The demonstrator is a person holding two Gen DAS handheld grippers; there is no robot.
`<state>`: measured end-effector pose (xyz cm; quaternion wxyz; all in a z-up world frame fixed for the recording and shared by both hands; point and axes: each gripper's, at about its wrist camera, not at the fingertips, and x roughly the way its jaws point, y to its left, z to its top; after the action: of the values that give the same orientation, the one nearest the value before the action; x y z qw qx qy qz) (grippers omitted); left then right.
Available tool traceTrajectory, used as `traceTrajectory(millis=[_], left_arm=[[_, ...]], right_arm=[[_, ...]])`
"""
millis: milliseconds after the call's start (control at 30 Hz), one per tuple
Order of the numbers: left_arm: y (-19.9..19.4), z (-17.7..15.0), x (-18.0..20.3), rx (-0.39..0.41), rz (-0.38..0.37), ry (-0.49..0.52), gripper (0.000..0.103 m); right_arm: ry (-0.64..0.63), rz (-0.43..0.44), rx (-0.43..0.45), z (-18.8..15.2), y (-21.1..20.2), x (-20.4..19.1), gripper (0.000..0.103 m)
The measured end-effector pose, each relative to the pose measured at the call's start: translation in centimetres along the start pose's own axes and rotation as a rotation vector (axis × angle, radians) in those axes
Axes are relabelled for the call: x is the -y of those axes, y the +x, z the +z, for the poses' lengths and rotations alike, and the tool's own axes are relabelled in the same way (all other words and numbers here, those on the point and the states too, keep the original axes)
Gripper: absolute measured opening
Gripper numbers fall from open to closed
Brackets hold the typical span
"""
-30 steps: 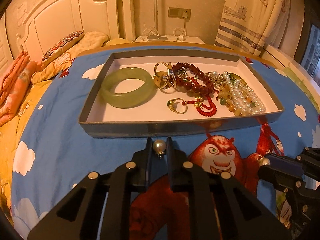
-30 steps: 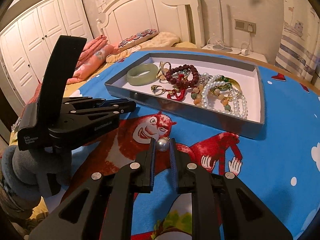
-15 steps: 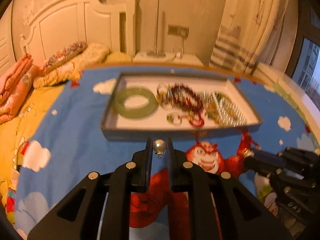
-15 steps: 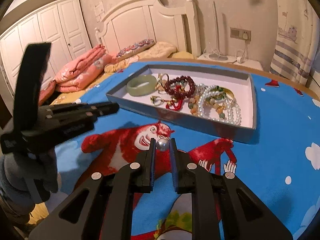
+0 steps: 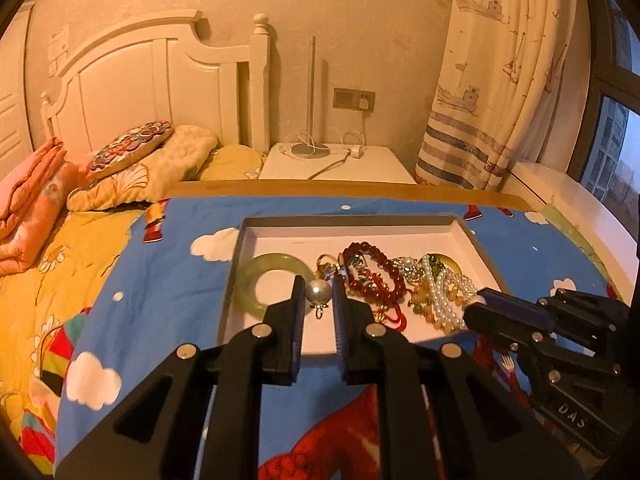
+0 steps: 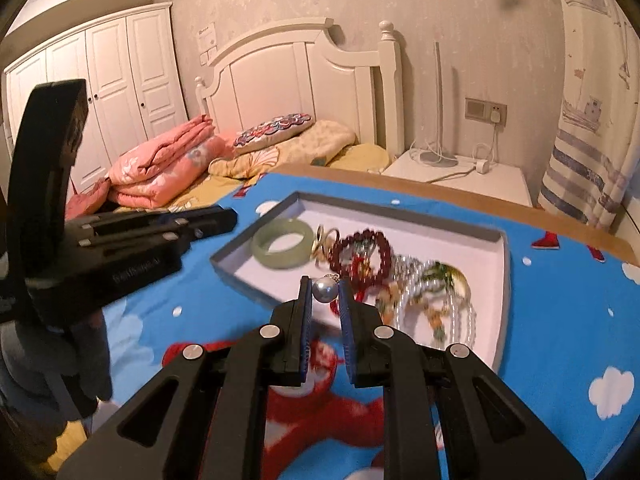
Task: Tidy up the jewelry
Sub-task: 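Lower both pearl earrings into the white box and open both tools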
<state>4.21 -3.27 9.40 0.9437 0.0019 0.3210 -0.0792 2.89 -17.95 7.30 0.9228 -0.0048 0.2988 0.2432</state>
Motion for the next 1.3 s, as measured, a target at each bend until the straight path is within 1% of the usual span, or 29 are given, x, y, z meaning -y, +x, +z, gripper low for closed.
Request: traceTrajectory(millis=[133, 333, 500, 600, 667, 733, 900, 1067, 1200, 1233, 1267, 1300], left_arm=[[2.6, 0.3, 0.6, -0.035, -0.004, 0.026, 0.013], [5.3, -0.3, 0.7, -0.07, -0.012, 0.02, 0.013], [5.7, -0.8, 0.7, -0.052, 0.009, 0.036, 0.013], [5.9, -1.0, 0.2, -0.058, 0.006, 0.017, 0.013], [6.1, -1.2, 0.1, -0.063, 0.009, 0.023, 0.013], [6.3, -1.4, -0.2, -0.065, 0.018, 0.026, 0.013], [6.6, -1.5, -0.7, -0.066, 0.014, 0.012, 0.013], [6.8, -1.6, -0.3, -0.059, 0.018, 0.038, 0.013], [6.5, -1.7, -0.2, -0.046, 0.015, 0.033, 0.013], [6.4, -1.6, -0.2, -0.04, 0.017, 0.033, 0.014], [6.3, -1.6, -0.2, -0.034, 0.021, 0.034, 0.021], [6.1, -1.5, -0.3, -0.022, 0.027, 0.033, 0.038]], right_arm=[[0.032, 0.003, -0.006, 0.2, 1.0, 0.5, 0.017], [0.053, -0.01, -0.028, -0.2, 2.3, 0.7, 0.017], [0.083, -0.02, -0.023, -0.1, 2.7, 0.9, 0.017], [0.079, -0.029, -0.03, -0.1, 3.1, 0.6, 0.017], [0.07, -0.042, -0.036, -0.1, 3.4, 0.4, 0.017], [0.082, -0.049, -0.038, -0.1, 3.8, 0.4, 0.017], [0.097, -0.074, -0.042, -0.2, 4.6, 0.6, 0.017], [0.115, -0.095, -0.033, -0.4, 4.6, 1.0, 0.017], [0.116, -0.108, -0.017, -0.4, 4.2, 1.1, 0.017], [0.117, -0.11, -0.012, -0.4, 4.1, 1.1, 0.017], [0.116, -0.117, -0.011, -0.4, 4.0, 1.1, 0.017], [0.117, -0.124, -0.009, -0.4, 4.0, 1.2, 0.017]])
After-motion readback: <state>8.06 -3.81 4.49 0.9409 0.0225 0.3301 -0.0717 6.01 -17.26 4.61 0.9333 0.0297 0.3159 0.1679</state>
